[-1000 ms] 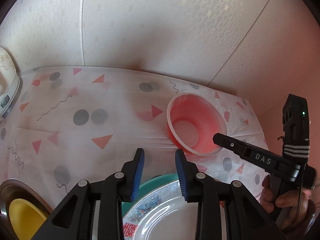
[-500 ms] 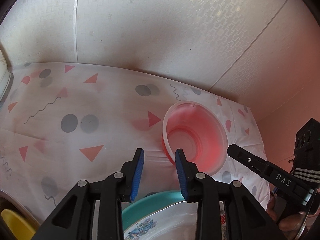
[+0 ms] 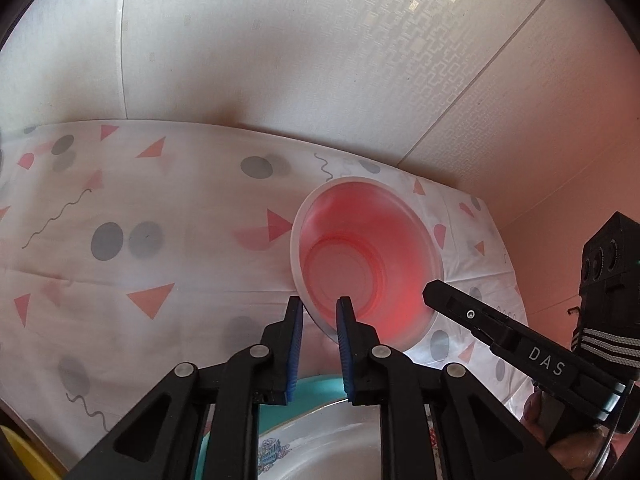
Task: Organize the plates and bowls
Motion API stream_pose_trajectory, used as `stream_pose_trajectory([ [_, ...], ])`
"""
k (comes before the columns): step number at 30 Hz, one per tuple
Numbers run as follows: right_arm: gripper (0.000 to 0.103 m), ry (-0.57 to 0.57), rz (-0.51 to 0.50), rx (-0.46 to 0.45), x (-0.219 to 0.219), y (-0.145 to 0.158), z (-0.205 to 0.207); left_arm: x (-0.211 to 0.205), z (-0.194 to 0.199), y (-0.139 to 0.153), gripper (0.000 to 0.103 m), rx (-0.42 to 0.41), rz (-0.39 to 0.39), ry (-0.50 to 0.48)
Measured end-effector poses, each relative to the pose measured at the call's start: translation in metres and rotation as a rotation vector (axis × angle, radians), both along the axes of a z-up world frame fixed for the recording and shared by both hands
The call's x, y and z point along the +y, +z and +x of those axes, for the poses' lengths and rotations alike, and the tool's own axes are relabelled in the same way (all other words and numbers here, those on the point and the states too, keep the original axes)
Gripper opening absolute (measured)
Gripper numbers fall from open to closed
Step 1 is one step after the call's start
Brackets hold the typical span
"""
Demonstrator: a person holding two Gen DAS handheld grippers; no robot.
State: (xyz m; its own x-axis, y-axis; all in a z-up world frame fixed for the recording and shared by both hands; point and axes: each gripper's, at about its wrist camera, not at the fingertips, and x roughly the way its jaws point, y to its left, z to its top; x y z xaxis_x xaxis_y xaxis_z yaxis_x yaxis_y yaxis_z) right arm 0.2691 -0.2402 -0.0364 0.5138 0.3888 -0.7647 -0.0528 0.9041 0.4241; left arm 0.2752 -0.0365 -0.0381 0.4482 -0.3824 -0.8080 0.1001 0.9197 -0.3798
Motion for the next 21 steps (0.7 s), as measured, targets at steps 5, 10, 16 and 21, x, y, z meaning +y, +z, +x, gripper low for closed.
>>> stream_pose_trajectory([
  [5,0.012,0.002,0.032,-0.008,0.001,0.007,-0.004,0.003,-0.008,0.013,0.017,-0.033,-0.005,0.01],
  [10,0.012,0.018,0.06,-0.029,0.009,0.016,-0.013,0.013,-0.022,0.025,0.017,-0.062,-0.019,0.023],
  [16,0.012,0.056,0.09,-0.055,0.025,0.026,-0.029,0.031,-0.049,0.035,0.017,-0.089,-0.021,0.051],
  [21,0.012,0.098,0.114,-0.063,0.043,0.028,-0.046,0.053,-0.077,0.042,0.017,-0.106,-0.028,0.073],
])
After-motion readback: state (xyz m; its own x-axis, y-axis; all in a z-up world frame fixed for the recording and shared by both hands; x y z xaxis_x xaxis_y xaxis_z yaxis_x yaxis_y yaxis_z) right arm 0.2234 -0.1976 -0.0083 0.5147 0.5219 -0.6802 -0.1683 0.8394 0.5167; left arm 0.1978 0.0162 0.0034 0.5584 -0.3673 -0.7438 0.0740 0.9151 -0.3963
